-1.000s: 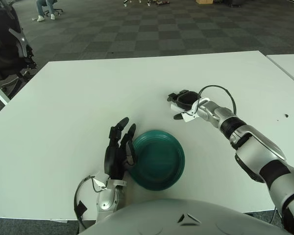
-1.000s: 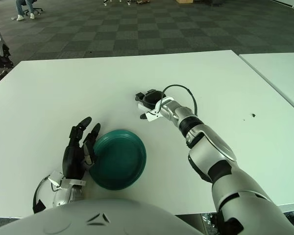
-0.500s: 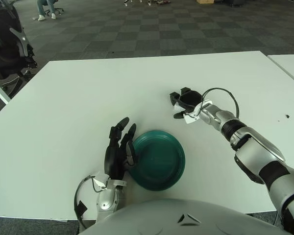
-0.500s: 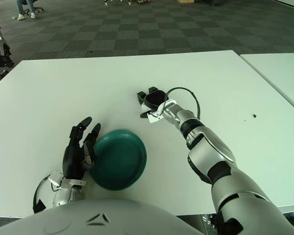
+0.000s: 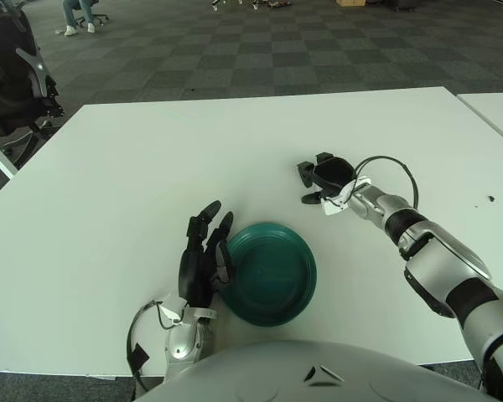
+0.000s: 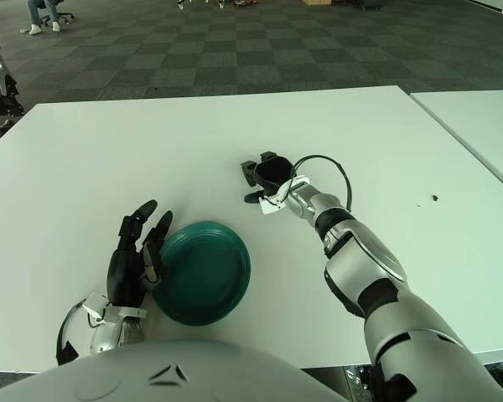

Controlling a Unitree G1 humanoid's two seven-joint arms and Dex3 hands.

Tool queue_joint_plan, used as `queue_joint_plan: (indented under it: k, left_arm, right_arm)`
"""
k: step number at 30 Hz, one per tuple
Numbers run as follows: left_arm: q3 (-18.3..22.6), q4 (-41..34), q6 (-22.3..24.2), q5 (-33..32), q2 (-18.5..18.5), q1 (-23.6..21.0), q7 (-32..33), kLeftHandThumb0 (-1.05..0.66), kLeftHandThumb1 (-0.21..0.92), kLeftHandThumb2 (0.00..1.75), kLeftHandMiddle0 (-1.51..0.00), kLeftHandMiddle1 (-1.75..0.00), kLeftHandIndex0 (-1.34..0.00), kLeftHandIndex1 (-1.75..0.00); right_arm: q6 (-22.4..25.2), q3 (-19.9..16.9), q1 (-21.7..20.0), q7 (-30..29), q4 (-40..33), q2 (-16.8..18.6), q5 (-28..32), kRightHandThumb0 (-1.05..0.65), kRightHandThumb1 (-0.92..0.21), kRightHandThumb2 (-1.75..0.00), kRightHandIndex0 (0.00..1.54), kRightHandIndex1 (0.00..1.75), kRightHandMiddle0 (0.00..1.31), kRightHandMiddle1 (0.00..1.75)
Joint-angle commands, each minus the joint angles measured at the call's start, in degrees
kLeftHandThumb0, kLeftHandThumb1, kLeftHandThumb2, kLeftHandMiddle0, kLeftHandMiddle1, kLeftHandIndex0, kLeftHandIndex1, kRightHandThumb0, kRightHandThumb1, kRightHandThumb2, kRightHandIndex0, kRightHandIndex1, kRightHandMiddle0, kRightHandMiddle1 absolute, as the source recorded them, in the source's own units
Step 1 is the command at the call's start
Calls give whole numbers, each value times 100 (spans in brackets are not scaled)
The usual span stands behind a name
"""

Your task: Put the charger into the plate.

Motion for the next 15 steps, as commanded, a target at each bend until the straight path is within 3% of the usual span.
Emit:
queue_joint_plan:
  k: [1,15]
  left_arm:
    - [59,714,154,-94,-243,-263,-14,-96,92,93,-58,-2,-11,-90]
    - [84,771,122,-53,-258,-309,20,-96,92,93,-60,-3,-12,-90]
  right_arm:
    - [3,-14,71,119,78,-32,-2,-78,-92,-71,78,175,50,175]
    - [-154,-126,120,-242,181,-61,21,-78,-92,-76,86,175,73,175]
